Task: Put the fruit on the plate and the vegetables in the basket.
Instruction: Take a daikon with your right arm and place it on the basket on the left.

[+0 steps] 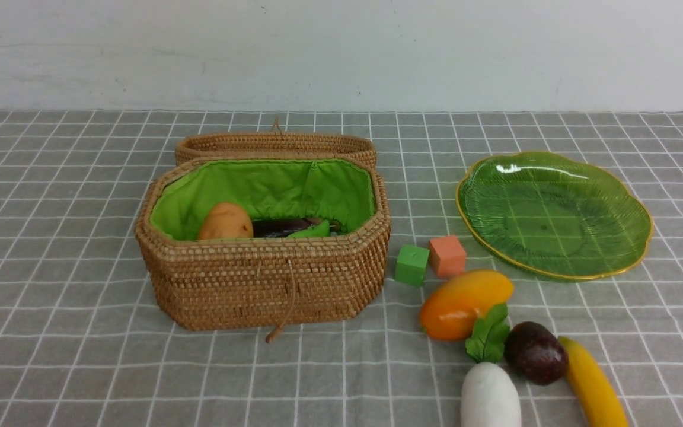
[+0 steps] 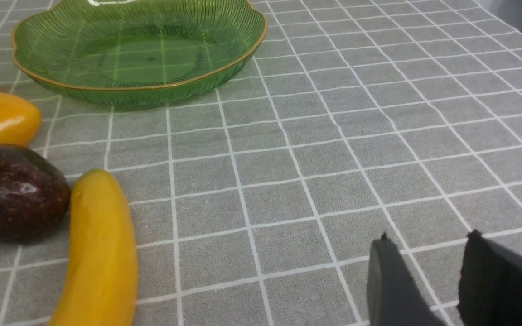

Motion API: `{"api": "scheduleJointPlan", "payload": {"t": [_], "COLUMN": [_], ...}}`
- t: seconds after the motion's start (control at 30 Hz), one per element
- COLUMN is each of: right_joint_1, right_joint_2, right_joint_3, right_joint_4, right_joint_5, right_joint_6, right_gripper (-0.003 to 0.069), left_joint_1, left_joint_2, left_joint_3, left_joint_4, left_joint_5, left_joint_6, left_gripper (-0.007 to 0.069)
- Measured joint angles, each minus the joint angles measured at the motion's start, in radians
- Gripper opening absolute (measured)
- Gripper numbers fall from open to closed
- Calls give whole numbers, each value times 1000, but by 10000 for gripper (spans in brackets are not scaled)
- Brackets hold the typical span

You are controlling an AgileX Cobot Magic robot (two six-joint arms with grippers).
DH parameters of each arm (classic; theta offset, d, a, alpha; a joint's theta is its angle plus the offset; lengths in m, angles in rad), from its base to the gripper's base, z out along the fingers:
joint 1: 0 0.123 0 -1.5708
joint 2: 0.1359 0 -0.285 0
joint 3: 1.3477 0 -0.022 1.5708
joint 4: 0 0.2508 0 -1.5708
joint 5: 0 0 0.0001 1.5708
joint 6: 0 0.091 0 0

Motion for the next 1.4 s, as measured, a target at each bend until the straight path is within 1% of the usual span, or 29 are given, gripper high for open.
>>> {"api": "scheduleJointPlan", "payload": {"t": [0.27, 0.37, 0.5, 0.53, 0.57, 0.6, 0.63, 0.67, 0.73, 0.87, 0.93, 1.03, 1.17, 1.23, 1.4], "right_joint_1": [0, 0, 0, 0, 0, 0, 0, 0, 0, 0, 0, 0, 0, 0, 0], "right_joint_2": [0, 0, 0, 0, 0, 0, 0, 0, 0, 0, 0, 0, 0, 0, 0], "right_joint_3": [0, 0, 0, 0, 0, 0, 0, 0, 0, 0, 0, 0, 0, 0, 0], "right_joint_4": [0, 0, 0, 0, 0, 0, 0, 0, 0, 0, 0, 0, 0, 0, 0], "right_joint_5": [0, 0, 0, 0, 0, 0, 0, 0, 0, 0, 0, 0, 0, 0, 0], "right_joint_6": [0, 0, 0, 0, 0, 0, 0, 0, 0, 0, 0, 0, 0, 0, 0], "right_gripper": [242, 242, 242, 242, 242, 242, 242, 242, 242, 242, 242, 242, 242, 242, 242], "left_joint_1": [0, 0, 0, 0, 0, 0, 0, 0, 4, 60, 119, 164, 175, 175, 175], "left_joint_2": [0, 0, -9, -11, -11, -11, -11, -23, -59, -147, -193, -225, -232, -232, -232], "left_joint_3": [1, 17, 56, 83, 88, 132, 138, 195, 251, 339, 396, 446, 511, 523, 527], "left_joint_4": [18, 55, 114, 135, 143, 177, 177, 213, 227, 236, 229, 215, 200, 185, 177], "left_joint_5": [-4, -37, -133, -184, -192, -258, -266, -340, -403, -483, -506, -508, -497, -443, -372], "left_joint_6": [-1, -1, -1, -1, -1, -1, -1, -1, -1, -1, -1, -1, -1, -1, -1], "left_gripper": [-13, -13, -13, -13, -13, -13, -13, -13, -13, -13, -13, -13, -13, -13, -8]}}
